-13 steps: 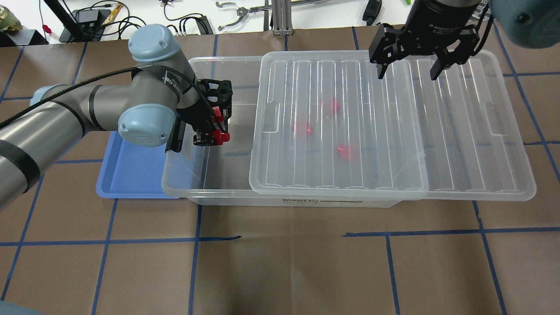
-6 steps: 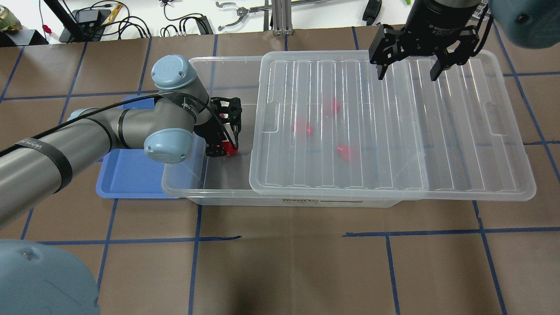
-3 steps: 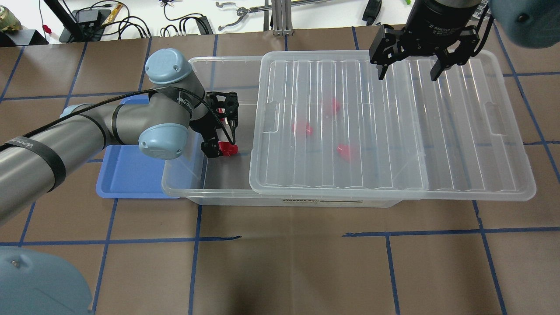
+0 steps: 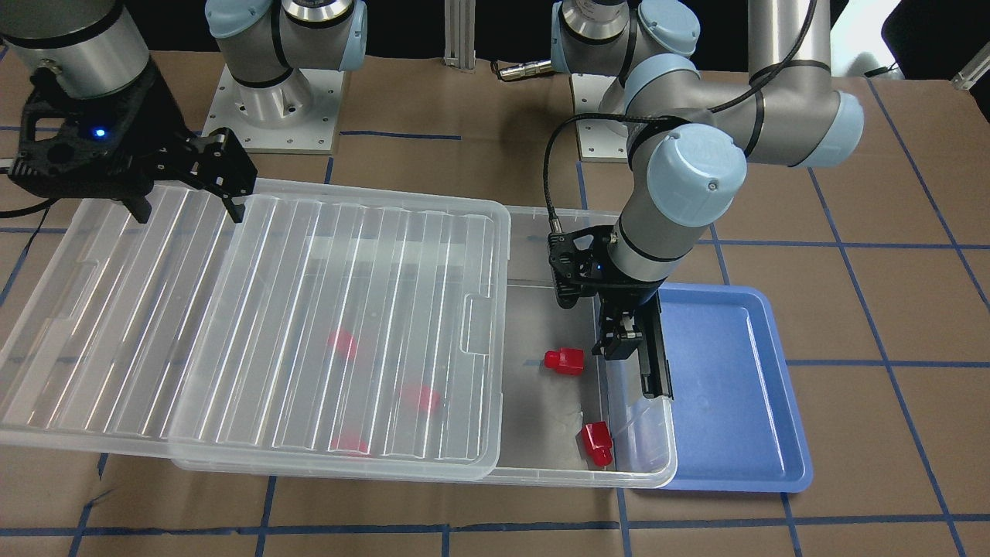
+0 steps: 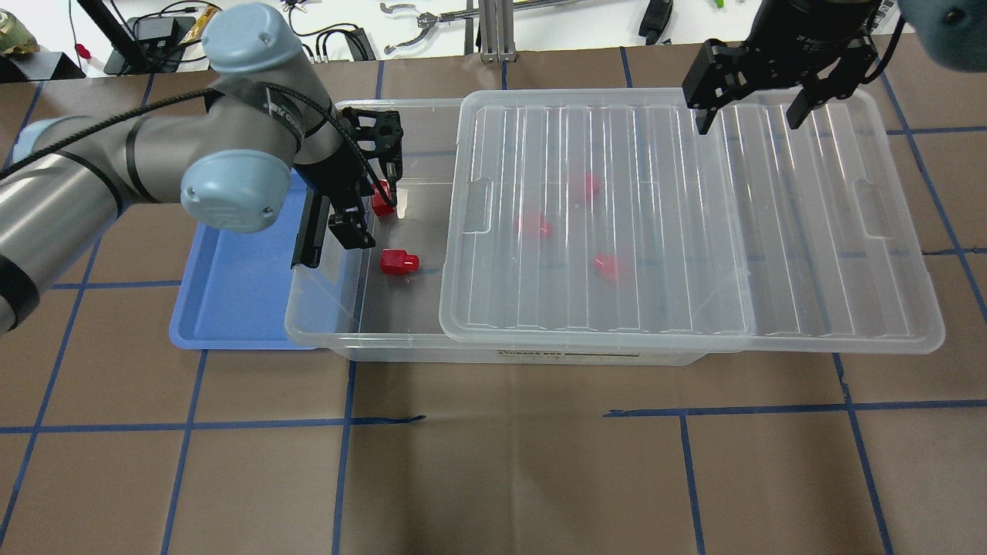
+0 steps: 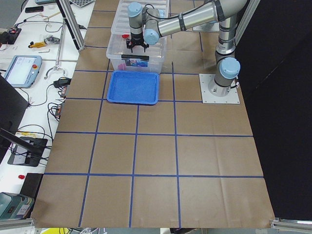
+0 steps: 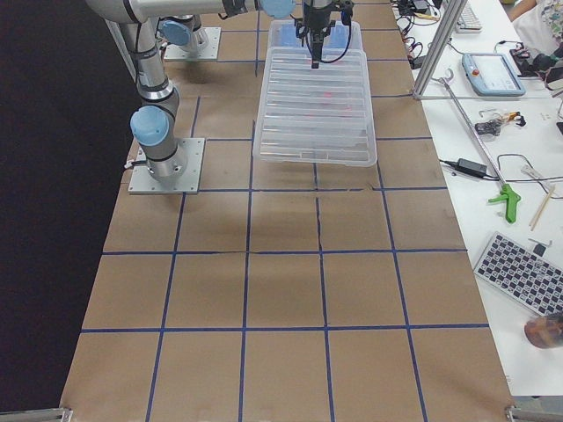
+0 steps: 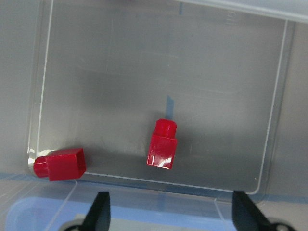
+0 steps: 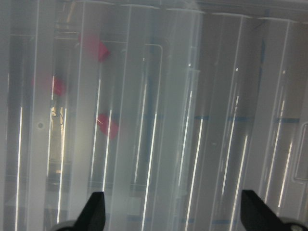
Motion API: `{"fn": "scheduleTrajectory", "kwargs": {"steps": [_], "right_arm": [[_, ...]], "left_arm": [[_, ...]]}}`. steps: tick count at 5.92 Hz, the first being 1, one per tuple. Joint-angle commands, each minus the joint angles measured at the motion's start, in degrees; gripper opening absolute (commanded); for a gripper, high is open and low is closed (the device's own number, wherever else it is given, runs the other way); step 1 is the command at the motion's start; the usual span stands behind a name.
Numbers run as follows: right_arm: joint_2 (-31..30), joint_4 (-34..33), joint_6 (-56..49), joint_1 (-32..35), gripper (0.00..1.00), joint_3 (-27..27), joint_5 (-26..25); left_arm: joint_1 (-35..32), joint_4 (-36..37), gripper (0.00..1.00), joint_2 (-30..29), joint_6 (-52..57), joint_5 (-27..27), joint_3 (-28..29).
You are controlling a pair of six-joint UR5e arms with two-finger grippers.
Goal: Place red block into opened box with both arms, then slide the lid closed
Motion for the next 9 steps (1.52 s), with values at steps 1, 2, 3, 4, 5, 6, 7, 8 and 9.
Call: {"fn": "scheduleTrajectory", "kwargs": {"steps": [1, 2, 3, 4, 5, 6, 7, 8, 9], "right_arm": [[0.6, -0.5, -13.8, -10.9, 1.00, 2.4, -0.1], [1.4, -4.8, -17.9, -16.1, 1.00, 4.7, -0.8], [2.9, -8.1, -21.6, -20.5, 1.00, 7.1, -5.5], [3.8, -8.6, -21.9, -24.1, 1.00, 9.1, -6.1], [4.8, -11.3, -22.0, -26.0, 1.00, 11.3, -8.0], [5.5, -15.3, -22.0, -27.5, 1.00, 13.3, -9.0], [5.8, -15.6, -22.1, -29.7, 1.00, 15.1, -8.9], [5.6, -15.6, -21.6, -30.0, 1.00, 16.8, -9.0], [5.1, -15.5, -21.0, -29.9, 1.00, 17.3, -8.1]], "left_arm": [[-0.4, -13.1, 0.90, 1.6, -9.4, 0.5, 9.8], [-0.6, -14.9, 0.90, 1.9, -16.0, 0.7, 12.0], [-0.3, -15.9, 0.91, 2.2, -23.9, 0.7, 12.9], [-0.3, -15.1, 0.91, 2.9, -33.5, 0.9, 12.8], [0.3, -15.1, 0.96, 3.0, -42.2, 0.9, 13.0], [0.5, -14.1, 0.98, 4.2, -55.3, 1.0, 13.0], [1.2, -13.4, 0.98, 6.7, -65.1, 5.4, 11.7], [2.1, -13.4, 0.98, 7.8, -75.5, 6.4, 11.4], [2.9, -14.1, 0.98, 8.4, -80.0, 6.4, 11.2]]}}
